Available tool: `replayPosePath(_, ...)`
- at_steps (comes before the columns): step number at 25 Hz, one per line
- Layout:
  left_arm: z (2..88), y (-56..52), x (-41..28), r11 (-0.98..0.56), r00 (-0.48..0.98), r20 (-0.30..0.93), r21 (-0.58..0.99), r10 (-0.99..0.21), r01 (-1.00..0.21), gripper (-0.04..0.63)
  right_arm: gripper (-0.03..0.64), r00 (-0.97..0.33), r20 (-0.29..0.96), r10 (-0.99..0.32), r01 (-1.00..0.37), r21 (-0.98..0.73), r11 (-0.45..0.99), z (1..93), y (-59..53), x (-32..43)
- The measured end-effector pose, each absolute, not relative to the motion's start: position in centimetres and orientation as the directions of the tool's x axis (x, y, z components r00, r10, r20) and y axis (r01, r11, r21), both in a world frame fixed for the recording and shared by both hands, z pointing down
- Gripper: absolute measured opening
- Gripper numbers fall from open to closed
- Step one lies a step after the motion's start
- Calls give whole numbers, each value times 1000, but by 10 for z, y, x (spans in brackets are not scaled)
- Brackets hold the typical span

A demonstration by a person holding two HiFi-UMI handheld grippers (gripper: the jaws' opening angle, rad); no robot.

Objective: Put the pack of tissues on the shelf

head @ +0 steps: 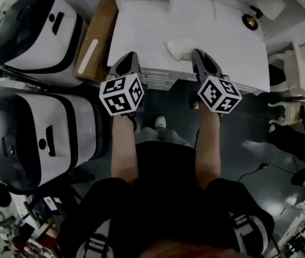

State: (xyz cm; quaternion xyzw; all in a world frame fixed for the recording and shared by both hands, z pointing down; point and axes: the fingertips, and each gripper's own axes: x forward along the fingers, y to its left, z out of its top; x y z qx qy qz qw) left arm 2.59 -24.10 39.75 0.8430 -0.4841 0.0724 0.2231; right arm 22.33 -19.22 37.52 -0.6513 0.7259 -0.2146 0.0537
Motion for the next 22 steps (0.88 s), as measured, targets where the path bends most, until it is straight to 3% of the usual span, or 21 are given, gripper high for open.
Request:
replayPosePath(6, 384, -250, 33, -447, 517, 330, 266, -790, -854, 11, 48, -189, 169, -967, -900, -424, 102, 368, -226, 226)
replayPosePath(14, 423, -298, -38, -302, 382, 418, 247, -824, -921, 11, 48, -325, 238, -915, -871, -451, 192, 413, -288, 159)
replayPosePath(22, 435, -365, 30, -409, 485, 427, 262, -763, -874, 10, 48, -275, 280, -920, -888, -440, 132, 427, -354, 192)
